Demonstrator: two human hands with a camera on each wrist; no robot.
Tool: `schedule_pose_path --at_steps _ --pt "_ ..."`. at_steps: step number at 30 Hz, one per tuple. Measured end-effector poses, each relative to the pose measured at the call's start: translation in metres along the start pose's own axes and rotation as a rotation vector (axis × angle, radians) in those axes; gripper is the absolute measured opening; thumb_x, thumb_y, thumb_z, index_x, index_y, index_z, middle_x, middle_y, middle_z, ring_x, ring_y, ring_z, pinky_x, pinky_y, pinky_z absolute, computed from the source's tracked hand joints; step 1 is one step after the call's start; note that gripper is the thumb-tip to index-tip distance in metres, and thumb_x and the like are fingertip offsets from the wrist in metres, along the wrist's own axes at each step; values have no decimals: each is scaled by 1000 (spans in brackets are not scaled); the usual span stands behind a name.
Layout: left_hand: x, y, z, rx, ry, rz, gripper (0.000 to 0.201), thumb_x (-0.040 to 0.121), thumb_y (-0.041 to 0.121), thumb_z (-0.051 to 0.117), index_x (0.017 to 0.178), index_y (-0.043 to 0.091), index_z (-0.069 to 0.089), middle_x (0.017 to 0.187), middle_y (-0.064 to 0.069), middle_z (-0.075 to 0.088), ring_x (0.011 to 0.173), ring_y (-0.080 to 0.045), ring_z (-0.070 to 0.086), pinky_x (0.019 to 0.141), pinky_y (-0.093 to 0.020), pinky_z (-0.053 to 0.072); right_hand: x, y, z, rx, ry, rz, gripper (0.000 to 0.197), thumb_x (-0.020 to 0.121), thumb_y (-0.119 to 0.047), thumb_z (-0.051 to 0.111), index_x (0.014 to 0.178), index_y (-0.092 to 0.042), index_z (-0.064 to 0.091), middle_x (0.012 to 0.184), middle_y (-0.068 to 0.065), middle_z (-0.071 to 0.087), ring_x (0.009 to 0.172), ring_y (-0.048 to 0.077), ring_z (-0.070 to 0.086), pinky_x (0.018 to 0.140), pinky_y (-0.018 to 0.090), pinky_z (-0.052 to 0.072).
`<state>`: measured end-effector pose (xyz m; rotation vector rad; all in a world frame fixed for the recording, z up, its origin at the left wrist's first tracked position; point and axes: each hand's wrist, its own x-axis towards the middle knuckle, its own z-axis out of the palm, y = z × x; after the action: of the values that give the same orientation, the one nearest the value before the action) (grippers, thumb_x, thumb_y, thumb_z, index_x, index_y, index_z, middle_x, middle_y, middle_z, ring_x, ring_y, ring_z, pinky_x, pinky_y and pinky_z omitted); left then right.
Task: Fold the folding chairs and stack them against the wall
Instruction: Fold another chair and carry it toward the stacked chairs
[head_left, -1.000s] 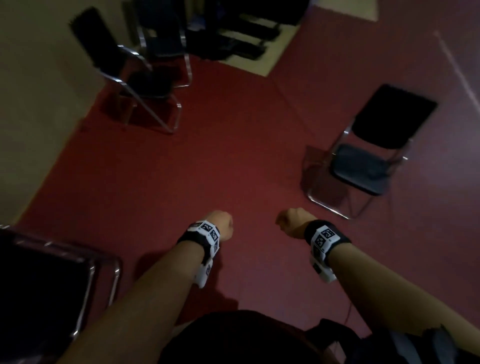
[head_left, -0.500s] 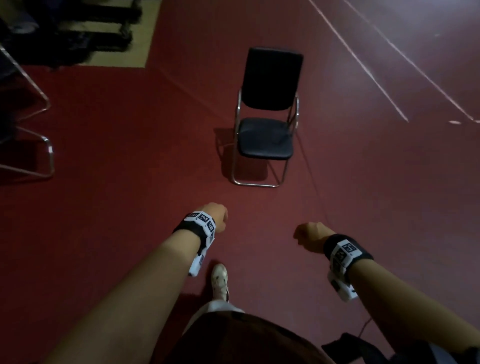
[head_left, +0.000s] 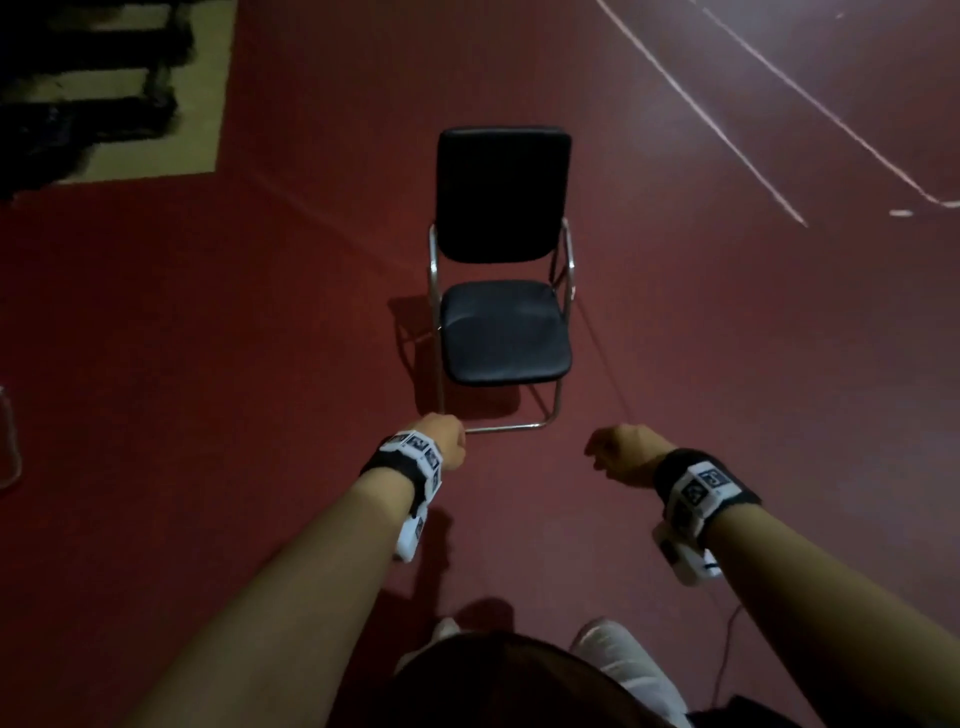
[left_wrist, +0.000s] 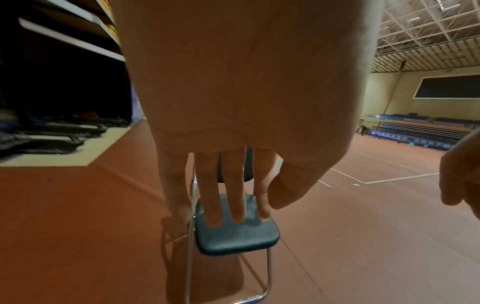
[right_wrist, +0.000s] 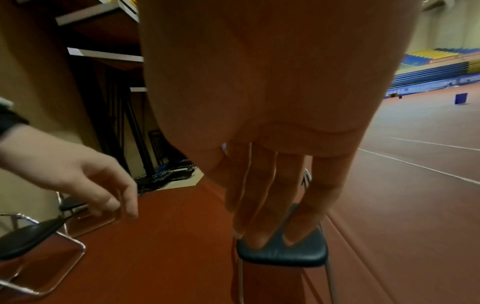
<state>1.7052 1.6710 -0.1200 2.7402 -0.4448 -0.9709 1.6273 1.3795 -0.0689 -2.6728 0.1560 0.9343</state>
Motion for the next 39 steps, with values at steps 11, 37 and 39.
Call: schedule_pose_path --at_steps 11,37,39 --pt "194 84 -124 12 22 -71 26 90 23 57 113 23 71 116 0 70 101 -22 68 90 -37 57 182 131 -132 -74 -128 60 35 97 -23 44 125 -24 66 124 5 68 112 26 64 99 38 51" --pt "396 0 -345 -584 318 -417 47 97 28 55 142 15 48 124 -7 67 115 -27 62 101 -35 47 530 -6 -427 -288 118 -209 49 93 -26 55 141 -16 48 140 18 42 124 40 49 104 45 44" --pt "402 -16 -342 -731 362 -503 44 95 29 59 137 17 55 125 -6 67 116 -26 61 104 -35 46 571 -45 -448 -358 159 -295 54 92 -26 57 143 -16 43 141 19 37 125 43 42 105 50 42"
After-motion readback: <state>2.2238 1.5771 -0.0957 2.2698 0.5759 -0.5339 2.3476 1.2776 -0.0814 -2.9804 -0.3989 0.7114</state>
